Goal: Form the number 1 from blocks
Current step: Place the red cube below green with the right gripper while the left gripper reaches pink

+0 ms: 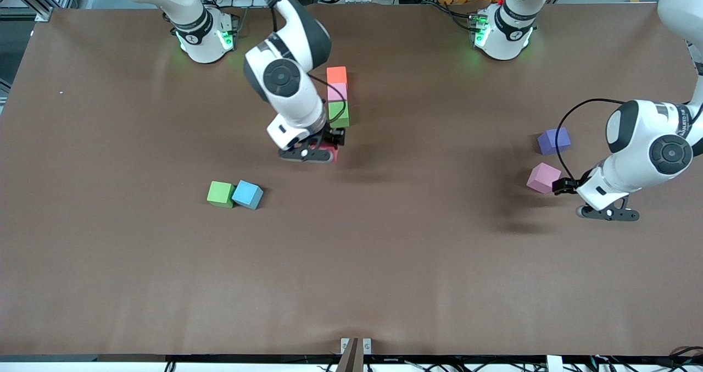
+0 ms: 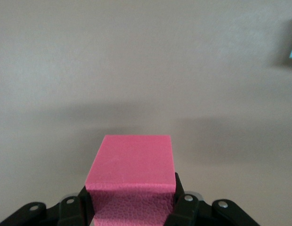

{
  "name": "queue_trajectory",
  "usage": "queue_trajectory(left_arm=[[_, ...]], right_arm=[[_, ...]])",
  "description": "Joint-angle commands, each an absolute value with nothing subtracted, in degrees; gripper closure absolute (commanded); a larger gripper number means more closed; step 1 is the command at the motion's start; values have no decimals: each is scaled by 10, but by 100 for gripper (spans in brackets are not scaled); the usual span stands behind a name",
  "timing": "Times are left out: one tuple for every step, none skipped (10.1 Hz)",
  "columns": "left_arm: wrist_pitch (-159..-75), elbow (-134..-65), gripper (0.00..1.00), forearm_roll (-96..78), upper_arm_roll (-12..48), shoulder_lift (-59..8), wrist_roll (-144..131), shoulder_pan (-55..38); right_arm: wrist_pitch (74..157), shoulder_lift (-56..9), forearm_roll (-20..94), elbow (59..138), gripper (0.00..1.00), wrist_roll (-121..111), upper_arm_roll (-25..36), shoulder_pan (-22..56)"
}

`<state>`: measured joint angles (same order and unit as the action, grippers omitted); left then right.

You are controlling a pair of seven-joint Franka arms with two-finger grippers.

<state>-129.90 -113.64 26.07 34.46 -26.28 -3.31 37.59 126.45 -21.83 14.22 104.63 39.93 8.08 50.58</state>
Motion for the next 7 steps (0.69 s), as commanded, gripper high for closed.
queue_trajectory(left_arm=[[-1351,-1196,0,234,288,-223,6,324],[-1352,-1214,0,216,279,-205,24,314],[-1353,-1236,0,204,277,-185,45,314],[-1354,-1250,0,191,277,-171,67,314],[-1354,-1258,0,186,278,-164,83,309],[-1354,-1262,0,185,280,-162,110,305],[-1354,-1266,0,185,283,-160,148,305]], right_arm=[[1295,-230,189,1072,37,412,88,559],[1332,-234,197,1095,37,424,87,572],[1352,-242,198,1112,37,425,85,583],[1354,-243,198,1121,37,426,84,587],[1354,-244,198,1123,37,427,84,587],[1354,-244,199,1121,37,427,84,587],[1354,-243,199,1116,36,427,84,586]])
